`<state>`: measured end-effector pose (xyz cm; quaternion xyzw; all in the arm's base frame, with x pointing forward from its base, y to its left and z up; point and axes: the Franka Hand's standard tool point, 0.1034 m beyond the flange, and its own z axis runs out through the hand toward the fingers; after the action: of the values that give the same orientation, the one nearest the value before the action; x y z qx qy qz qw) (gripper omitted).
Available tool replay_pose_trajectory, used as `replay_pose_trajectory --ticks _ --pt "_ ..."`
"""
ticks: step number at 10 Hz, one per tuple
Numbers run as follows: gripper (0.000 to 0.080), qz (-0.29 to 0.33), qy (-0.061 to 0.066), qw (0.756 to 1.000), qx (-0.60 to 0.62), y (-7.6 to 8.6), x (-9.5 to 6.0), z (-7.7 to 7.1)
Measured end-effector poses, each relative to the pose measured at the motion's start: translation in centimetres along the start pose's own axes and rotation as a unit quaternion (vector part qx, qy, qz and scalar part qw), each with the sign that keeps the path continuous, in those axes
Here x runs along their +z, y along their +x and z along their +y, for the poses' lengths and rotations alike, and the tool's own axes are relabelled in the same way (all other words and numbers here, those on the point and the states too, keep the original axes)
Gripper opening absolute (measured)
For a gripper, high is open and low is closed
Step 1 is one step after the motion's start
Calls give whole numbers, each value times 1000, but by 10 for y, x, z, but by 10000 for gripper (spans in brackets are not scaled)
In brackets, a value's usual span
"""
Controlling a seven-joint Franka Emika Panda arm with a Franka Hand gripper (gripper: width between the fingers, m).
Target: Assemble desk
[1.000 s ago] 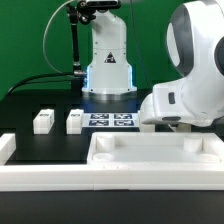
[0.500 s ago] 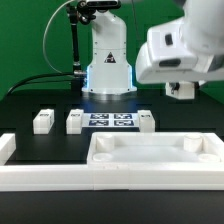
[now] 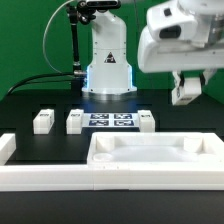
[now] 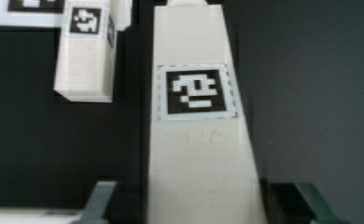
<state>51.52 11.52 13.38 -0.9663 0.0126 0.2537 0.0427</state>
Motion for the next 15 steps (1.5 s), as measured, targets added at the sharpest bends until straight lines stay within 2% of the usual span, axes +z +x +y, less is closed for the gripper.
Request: replay_pose_trajectory --ticks 1,2,3,6,7,9,10,11,15 --pt "288 36 16 999 4 16 -40 4" --pt "288 65 21 998 2 28 -57 9" --pt "289 92 23 996 2 33 -67 8" --pt "289 198 26 980 2 40 -69 5" --pt "289 217 27 976 2 41 -69 6" --pt "289 276 32 961 -2 62 -91 11" --pt "289 289 35 957 -2 71 -102 10" --pt "289 331 38 943 -3 80 -113 7" --pt "289 447 41 894 -6 85 -112 5"
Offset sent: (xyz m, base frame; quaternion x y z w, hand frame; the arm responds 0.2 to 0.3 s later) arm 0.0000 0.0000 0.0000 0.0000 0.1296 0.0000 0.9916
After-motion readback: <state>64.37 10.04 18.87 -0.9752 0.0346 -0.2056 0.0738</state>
